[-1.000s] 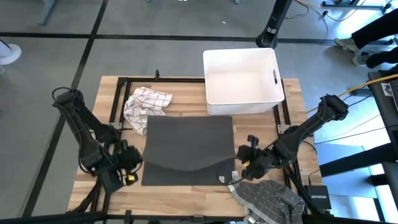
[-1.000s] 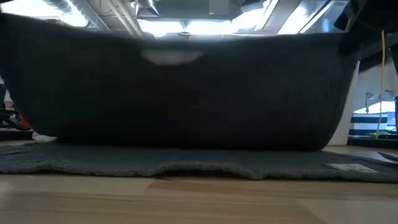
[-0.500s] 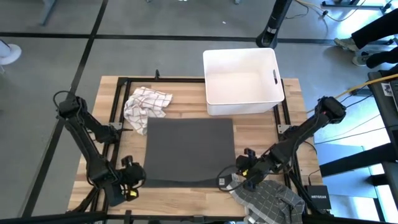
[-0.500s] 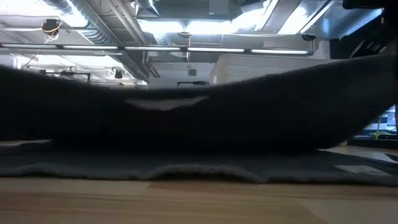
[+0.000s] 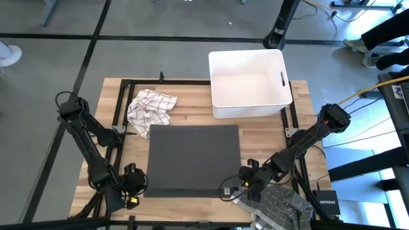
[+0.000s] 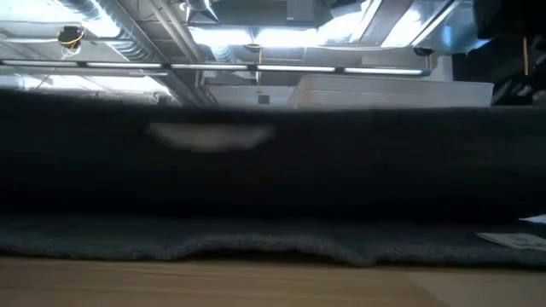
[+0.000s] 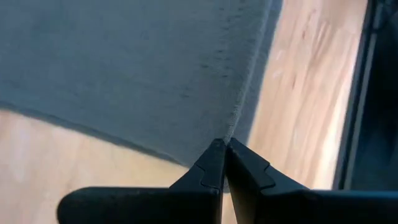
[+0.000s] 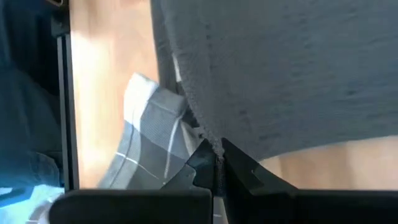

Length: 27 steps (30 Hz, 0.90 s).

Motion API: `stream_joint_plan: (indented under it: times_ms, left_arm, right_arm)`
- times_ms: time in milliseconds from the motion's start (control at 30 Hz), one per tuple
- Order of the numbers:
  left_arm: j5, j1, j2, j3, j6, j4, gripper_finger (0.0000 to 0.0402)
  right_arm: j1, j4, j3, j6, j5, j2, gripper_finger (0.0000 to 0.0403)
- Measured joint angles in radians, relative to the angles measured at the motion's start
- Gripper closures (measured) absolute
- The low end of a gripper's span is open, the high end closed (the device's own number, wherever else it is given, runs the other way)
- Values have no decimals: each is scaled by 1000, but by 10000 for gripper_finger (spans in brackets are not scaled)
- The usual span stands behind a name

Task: Fold towel
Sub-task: Fold the gray towel

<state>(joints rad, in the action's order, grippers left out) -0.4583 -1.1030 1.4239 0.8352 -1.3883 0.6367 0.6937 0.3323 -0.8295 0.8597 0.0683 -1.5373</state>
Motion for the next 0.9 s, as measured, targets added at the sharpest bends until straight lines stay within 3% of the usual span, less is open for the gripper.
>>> stream_joint_plan:
  times_ms: [233, 567, 767, 900]
  left_arm:
    - [26, 0, 0, -89, -44, -150, 394]
    - [72, 1, 0, -92, 6, -202, 375]
    - [189, 5, -3, -92, -48, -207, 313]
    - [246, 7, -33, -91, -79, -212, 283]
  right_arm:
    - [0, -47, 0, -3, -80, -81, 388]
    - [0, -48, 0, -3, -88, -85, 386]
    - [0, -46, 0, 15, -144, -85, 327]
    - [-11, -39, -8, 63, -300, -85, 278]
